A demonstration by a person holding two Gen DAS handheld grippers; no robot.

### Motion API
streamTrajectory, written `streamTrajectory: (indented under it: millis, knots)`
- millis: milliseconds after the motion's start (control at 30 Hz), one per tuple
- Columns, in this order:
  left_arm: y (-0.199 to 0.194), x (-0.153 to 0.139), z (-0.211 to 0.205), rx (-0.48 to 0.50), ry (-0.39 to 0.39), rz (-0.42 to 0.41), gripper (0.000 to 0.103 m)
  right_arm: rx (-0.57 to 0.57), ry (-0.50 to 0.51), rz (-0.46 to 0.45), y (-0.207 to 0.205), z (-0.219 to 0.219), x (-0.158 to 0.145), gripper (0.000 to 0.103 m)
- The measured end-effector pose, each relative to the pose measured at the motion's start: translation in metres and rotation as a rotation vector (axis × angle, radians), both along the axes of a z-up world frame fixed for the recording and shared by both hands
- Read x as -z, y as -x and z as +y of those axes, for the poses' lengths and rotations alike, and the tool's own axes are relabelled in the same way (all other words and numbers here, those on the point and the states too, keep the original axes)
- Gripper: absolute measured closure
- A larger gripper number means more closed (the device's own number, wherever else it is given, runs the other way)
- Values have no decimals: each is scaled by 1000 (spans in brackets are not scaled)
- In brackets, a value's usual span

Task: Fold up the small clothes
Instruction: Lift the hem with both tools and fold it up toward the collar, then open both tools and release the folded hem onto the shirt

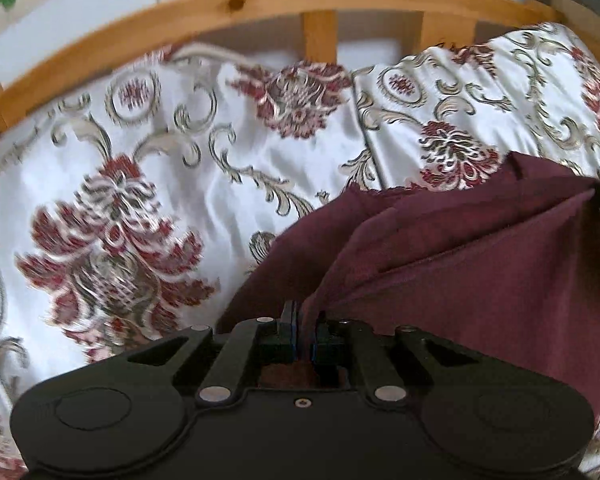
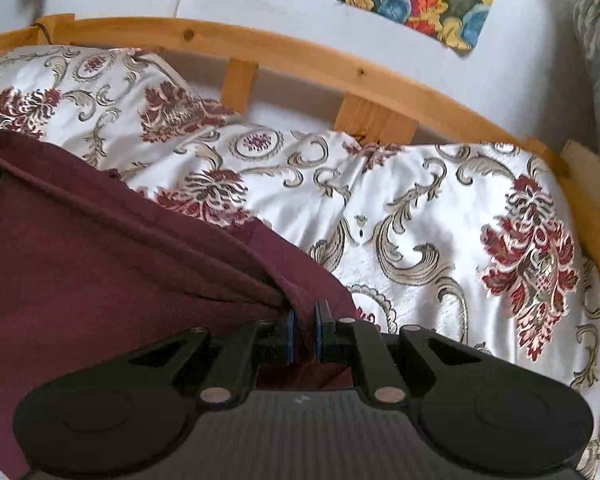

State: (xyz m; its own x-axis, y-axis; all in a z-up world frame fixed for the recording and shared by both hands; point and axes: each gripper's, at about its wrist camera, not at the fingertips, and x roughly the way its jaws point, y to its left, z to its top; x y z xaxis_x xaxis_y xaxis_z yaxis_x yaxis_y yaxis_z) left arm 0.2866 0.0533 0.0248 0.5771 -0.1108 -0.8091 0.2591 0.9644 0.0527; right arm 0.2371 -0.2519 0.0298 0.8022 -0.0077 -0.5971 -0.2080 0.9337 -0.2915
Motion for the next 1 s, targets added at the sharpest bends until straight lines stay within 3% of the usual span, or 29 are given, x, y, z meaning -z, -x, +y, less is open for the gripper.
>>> streamTrajectory:
  millis: [167,233,367,400,433,500,567,633,733,800,1000]
  knots:
    - [-12,12,3,-33,36,33,88,22,-36,18,-9,-6,7,90]
    - [-14,13,5,-48,36,36,74,35,-55,24,-12,-8,9,90]
    - [-15,8,13,-77,57,8,59,51,-59,39,-15,-9,14,88]
    - [-14,5,16,-80,64,0,50,54,-58,40,-16,-9,15,85]
    - [-12,3,19,-83,74,-12,40,59,-60,42,-16,-10,15,78]
    - [-7,-3,27,-88,98,-30,32,78,-73,38,-15,-13,14,69]
    - [-1,-7,35,-93,118,-37,30,103,-103,34,-13,-19,12,56]
    - [7,-9,42,-95,133,-45,22,127,-148,26,-8,-27,10,36]
    - [26,-6,50,-85,144,-56,18,153,-205,9,5,-35,8,20]
    - [40,0,53,-77,141,-46,16,160,-226,1,17,-38,10,13]
    - [74,32,51,-71,81,-24,11,179,-195,-15,52,-30,27,3]
